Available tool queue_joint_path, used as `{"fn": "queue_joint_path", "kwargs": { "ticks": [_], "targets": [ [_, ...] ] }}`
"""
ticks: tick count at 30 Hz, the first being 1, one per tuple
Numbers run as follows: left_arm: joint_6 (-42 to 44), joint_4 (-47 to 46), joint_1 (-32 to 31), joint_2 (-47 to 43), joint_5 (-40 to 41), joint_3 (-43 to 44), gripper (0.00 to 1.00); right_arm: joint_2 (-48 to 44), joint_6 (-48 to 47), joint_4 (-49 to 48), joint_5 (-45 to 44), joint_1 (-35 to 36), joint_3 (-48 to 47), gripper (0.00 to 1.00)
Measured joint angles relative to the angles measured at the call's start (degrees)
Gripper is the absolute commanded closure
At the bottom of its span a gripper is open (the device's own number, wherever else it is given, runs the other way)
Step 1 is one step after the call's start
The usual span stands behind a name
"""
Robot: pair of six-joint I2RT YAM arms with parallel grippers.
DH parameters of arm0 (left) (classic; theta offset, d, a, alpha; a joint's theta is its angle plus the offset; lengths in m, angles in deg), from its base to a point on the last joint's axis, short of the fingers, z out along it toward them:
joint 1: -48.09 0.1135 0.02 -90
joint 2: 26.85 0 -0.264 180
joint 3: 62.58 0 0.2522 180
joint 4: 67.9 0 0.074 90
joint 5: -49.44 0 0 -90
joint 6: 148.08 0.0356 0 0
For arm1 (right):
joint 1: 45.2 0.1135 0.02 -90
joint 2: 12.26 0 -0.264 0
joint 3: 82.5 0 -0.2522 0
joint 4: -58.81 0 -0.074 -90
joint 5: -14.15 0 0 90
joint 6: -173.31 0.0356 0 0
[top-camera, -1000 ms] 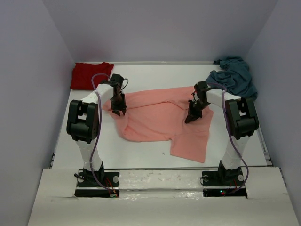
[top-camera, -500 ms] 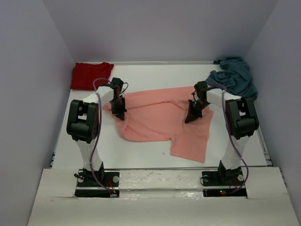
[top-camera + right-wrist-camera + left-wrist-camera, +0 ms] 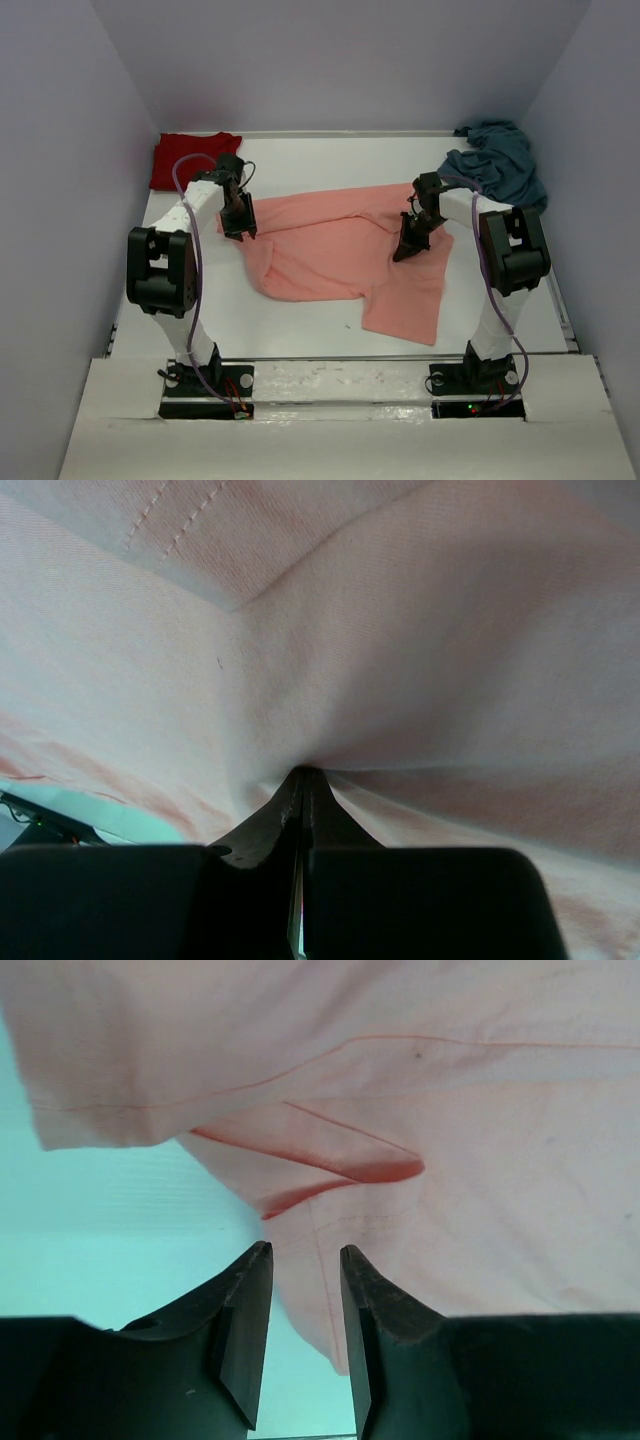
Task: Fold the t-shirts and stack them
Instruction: Fold the tshirt
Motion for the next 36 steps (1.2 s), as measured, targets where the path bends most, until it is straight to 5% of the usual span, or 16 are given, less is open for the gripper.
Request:
{"fn": "queue_joint_path", "kwargs": {
  "ticks": [8, 23, 30, 36],
  "targets": [
    [0.9, -0.2, 1.4, -0.6, 0.9, 0.9, 0.44, 0.0, 0.0, 0.5, -0.6, 0.1, -0.3, 1.0],
    [6.4, -2.3, 1.5, 6.6, -3.2, -0.9, 0.43, 0.1, 0.0, 1.0, -1.2, 0.3, -0.7, 1.0],
    [8.2, -2.4, 1.5, 7.1, -6.4, -1.0, 0.81, 0.2, 0.0, 1.0, -1.2, 0.3, -0.7, 1.0],
    [8.5, -1.9, 1.5, 7.1, -7.0, -0.9, 0.84, 0.2, 0.0, 1.0, -1.2, 0.3, -0.7, 1.0]
  ]
}}
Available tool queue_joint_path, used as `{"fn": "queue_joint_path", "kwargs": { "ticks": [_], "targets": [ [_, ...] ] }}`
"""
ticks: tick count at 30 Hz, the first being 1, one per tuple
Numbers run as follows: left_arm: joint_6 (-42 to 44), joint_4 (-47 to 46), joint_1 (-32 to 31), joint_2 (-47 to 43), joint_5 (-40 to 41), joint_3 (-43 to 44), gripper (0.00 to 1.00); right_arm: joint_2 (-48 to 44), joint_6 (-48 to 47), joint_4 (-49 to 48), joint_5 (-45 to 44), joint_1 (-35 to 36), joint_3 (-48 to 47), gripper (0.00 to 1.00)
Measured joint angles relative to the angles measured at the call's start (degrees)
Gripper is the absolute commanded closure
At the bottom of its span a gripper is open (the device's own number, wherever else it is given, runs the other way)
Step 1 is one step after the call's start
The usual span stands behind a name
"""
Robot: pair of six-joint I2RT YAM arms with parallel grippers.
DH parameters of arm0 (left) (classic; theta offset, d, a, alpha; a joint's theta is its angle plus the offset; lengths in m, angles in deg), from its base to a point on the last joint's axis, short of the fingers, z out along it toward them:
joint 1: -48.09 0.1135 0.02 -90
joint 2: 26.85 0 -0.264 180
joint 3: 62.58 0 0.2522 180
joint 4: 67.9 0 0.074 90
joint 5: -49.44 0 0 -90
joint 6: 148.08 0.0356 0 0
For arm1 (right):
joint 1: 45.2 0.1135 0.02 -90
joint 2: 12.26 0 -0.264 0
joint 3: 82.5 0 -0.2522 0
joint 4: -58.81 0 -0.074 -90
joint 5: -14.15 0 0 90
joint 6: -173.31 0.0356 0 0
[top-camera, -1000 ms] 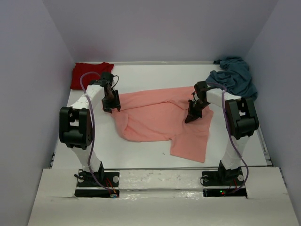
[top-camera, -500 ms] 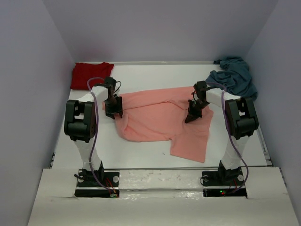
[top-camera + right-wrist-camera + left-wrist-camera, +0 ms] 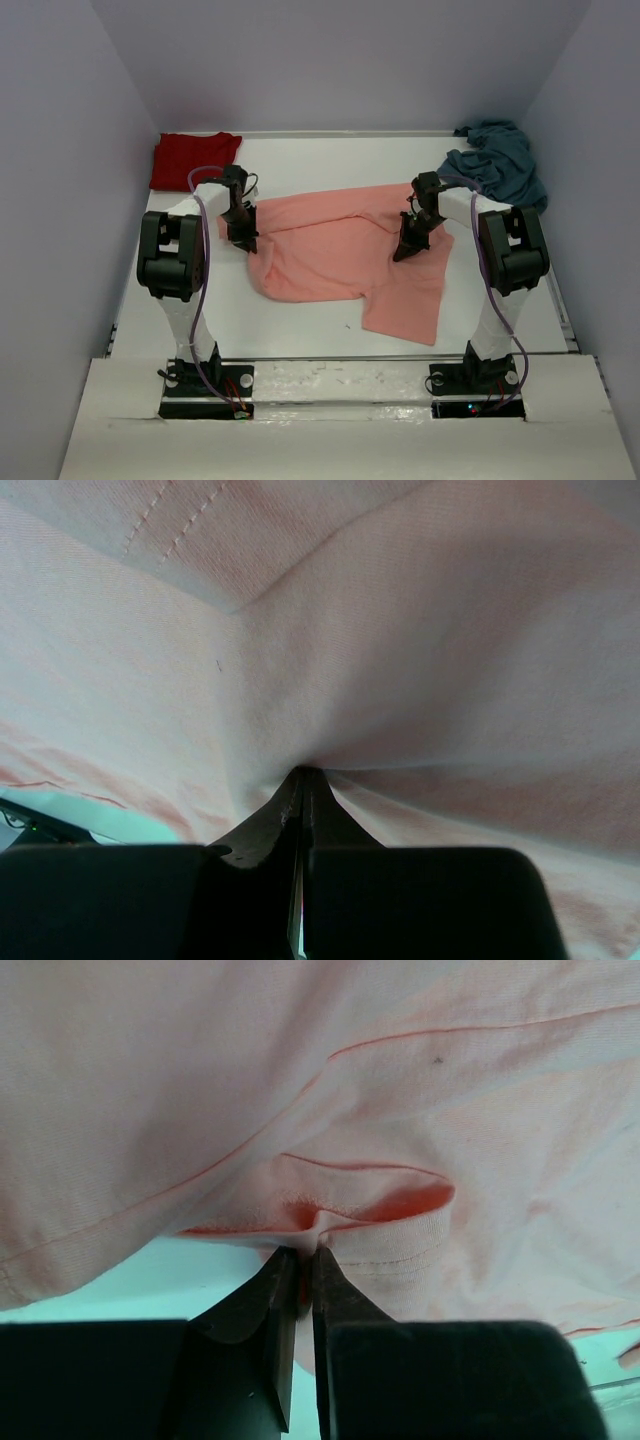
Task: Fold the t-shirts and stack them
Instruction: Fold the tshirt
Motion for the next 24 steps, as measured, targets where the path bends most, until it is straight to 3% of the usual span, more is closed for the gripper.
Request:
{"fn": "queue_joint_path", "kwargs": {
  "ticks": [13, 24],
  "targets": [
    [-3.7, 4.9, 1.3, -4.2, 5.0, -0.4, 0.86, 1.3, 0.0, 1.4, -0.3, 0.0, -1.6, 1.0],
    [-7.0, 7.5, 3.9, -13.0, 3.9, -6.9, 0.74, 3.6, 0.0, 4.8, -0.5, 0.0, -4.8, 1.0]
  ]
}}
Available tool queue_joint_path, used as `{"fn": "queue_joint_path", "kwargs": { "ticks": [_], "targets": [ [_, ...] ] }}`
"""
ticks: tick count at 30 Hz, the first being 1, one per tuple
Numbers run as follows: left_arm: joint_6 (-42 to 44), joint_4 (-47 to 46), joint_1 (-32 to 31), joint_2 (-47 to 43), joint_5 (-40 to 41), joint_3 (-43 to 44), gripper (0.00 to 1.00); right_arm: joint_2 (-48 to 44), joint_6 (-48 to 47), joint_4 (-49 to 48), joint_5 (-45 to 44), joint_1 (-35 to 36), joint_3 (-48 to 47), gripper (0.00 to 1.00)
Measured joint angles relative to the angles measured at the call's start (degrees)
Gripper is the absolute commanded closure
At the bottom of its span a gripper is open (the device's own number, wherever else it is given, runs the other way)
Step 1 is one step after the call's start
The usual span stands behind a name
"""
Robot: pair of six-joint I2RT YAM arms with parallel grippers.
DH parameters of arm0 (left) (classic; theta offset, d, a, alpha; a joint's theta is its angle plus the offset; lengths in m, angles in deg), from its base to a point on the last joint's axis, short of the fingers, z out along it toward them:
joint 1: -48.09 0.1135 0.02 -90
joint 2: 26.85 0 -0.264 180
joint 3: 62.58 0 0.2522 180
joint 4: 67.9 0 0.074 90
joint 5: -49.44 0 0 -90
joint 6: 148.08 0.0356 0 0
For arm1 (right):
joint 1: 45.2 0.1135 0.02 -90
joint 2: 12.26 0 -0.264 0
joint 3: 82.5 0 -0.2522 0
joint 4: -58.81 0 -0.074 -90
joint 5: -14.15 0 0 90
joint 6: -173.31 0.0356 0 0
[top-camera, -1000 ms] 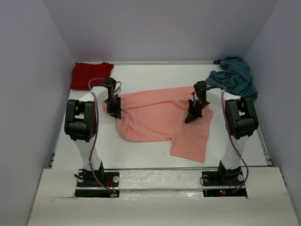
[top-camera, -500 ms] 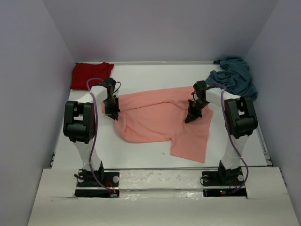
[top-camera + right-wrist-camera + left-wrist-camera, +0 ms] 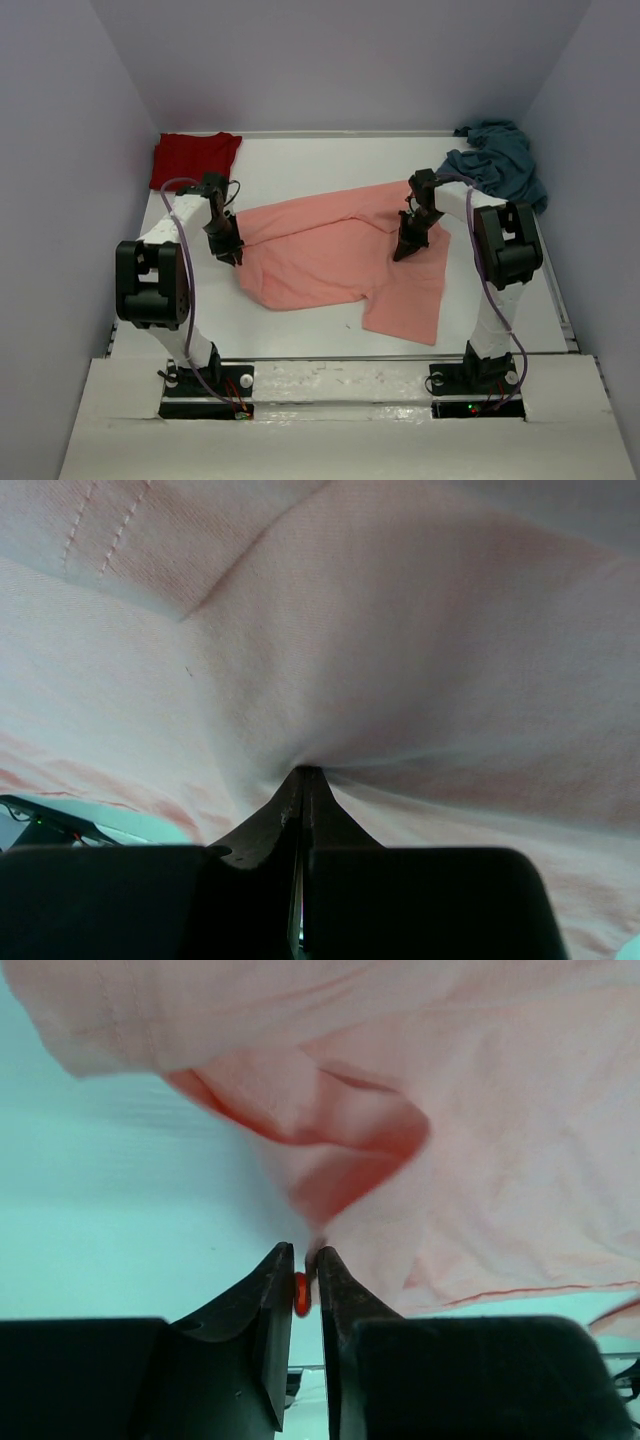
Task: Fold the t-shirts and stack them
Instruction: Fold the tshirt
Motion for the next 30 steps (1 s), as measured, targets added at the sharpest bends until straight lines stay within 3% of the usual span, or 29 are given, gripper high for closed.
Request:
{"fn": "queue_joint_path", "kwargs": {
  "ticks": [4, 8, 21, 25, 30],
  "targets": [
    [-1.3, 0.9, 0.0, -1.2, -1.3, -2.0, 0.73, 0.2, 0.0, 0.4, -0.1, 0.0, -0.3, 1.0],
    [-3.6, 0.7, 0.0, -4.0, -3.7, -5.6, 0.63, 0.3, 0.0, 0.6, -0.2, 0.0, -0.5, 1.0],
    [-5.3, 3.7, 0.1, -13.1, -5.3, -12.3, 0.62, 0.5, 0.0, 1.0, -0.3, 0.0, -0.8, 1.0],
    [-6.2, 3.4, 0.2, -14.8, -4.9, -12.6, 0.57, 0.5, 0.0, 1.0, -0.3, 0.0, -0.8, 1.0],
    [-6.6, 1.7, 0.2, -16.1, -3.4, -10.5, 0.57, 0.5, 0.0, 1.0, -0.3, 0.0, -0.8, 1.0]
  ]
}}
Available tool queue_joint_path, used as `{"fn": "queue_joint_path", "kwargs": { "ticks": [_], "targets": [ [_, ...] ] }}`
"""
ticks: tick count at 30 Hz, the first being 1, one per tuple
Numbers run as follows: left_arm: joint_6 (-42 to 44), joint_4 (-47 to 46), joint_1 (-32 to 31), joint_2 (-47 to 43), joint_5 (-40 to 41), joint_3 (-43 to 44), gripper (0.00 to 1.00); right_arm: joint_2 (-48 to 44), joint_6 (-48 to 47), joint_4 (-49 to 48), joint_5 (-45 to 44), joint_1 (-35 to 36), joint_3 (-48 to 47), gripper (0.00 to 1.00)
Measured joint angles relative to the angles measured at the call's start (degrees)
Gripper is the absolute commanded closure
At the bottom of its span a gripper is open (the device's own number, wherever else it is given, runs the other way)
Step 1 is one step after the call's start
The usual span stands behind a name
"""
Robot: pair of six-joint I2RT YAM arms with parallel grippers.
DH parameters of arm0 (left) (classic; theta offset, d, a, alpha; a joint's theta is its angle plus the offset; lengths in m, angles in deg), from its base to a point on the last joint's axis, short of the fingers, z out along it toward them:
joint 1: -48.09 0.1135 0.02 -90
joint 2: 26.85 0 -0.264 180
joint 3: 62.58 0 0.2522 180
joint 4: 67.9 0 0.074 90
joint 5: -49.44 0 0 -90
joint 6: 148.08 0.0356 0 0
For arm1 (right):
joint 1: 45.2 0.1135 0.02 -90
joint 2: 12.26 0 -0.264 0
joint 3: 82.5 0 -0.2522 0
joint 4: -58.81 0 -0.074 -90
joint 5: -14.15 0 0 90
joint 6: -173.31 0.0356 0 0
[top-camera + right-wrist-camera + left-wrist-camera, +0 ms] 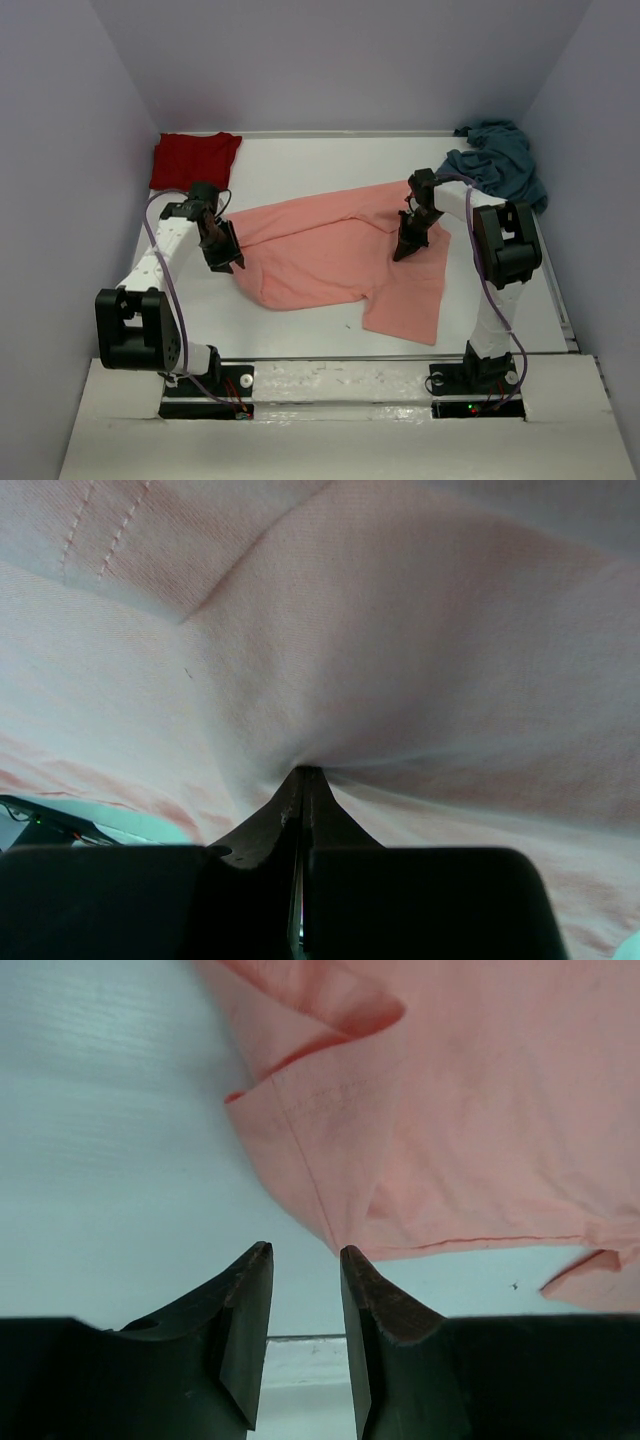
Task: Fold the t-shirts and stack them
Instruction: Fold the tshirt
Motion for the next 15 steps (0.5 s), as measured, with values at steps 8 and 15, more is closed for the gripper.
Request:
{"fn": "queue_joint_path", "kwargs": {
  "ticks": [8, 15],
  "targets": [
    [4.1, -5.1, 0.0, 1.1, 3.7, 6.8, 0.44, 0.0, 0.0, 0.0, 0.0, 0.0, 0.0, 1.0],
    [7.5, -8.0, 0.0, 7.9, 4.2, 7.1, 0.43, 0.0, 0.0, 0.0, 0.0, 0.0, 0.0, 1.0]
  ]
}}
